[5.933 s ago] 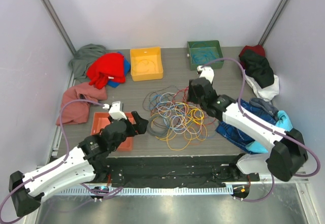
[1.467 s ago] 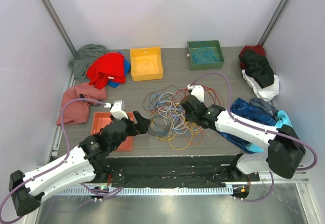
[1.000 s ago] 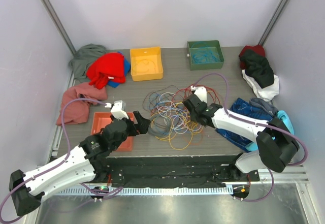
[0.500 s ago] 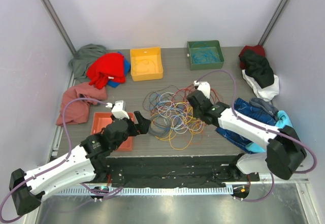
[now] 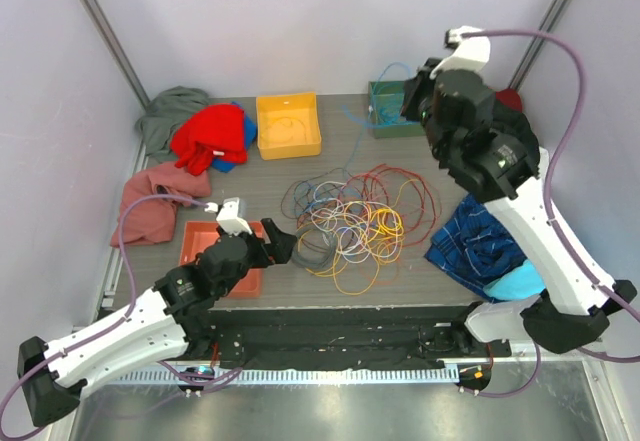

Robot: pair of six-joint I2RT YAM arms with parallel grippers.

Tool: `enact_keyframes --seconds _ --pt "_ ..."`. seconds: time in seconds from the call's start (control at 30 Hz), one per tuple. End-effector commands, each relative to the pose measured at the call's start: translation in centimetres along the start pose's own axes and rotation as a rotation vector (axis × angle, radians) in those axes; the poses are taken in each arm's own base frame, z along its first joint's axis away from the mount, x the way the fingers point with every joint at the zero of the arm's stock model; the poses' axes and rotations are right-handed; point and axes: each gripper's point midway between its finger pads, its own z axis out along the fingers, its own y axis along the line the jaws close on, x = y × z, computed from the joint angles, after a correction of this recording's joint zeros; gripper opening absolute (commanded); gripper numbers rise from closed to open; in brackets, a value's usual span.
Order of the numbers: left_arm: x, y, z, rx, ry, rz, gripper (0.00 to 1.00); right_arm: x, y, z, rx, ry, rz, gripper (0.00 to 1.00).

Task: Untangle the cables

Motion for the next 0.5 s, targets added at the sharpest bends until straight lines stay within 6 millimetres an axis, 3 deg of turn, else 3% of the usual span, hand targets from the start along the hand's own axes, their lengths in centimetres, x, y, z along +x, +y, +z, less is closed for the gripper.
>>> enact_keyframes --seconds 0.0,0.07,0.1,0.13,0.17,0.2,0.3,0.47 --pt "-0.7 -0.4 -0.4 0.023 -0.024 -0.031 1.00 -3.3 -2.1 2.8 0.081 -0.037 0.002 0.01" --pt "-0.6 -0.3 -0.6 0.023 -0.017 -0.031 1.00 -3.4 -2.4 4.8 0.111 -0.031 0.001 0.01" --pt "-0.6 -0.4 -0.6 0.024 -0.018 -0.033 1.00 -5.4 -2.9 5.0 0.122 -0.071 0.024 0.01" --pt "-0.6 -0.3 -0.7 0.024 -0.016 -0.033 1.00 -5.9 -3.3 5.6 0.136 -0.081 0.030 0.01" --pt "-0.5 -0.2 -0.8 0.021 -0.013 -0.031 1.00 -5.2 -3.3 7.3 0.152 -0.062 0.030 0.01" --pt "-0.5 -0.2 -0.8 0.024 -0.011 -0.032 1.00 -7.6 -3.7 7.3 0.146 -0.108 0.064 0.01" --pt "-0.5 -0.2 -0.9 0.026 -0.009 -0.031 1.00 -9.8 -3.4 9.1 0.133 -0.158 0.114 0.01" --pt "-0.4 -0.1 -1.0 0.023 -0.006 -0.027 1.00 -13.0 -3.3 10.3 0.097 -0.254 0.205 0.01"
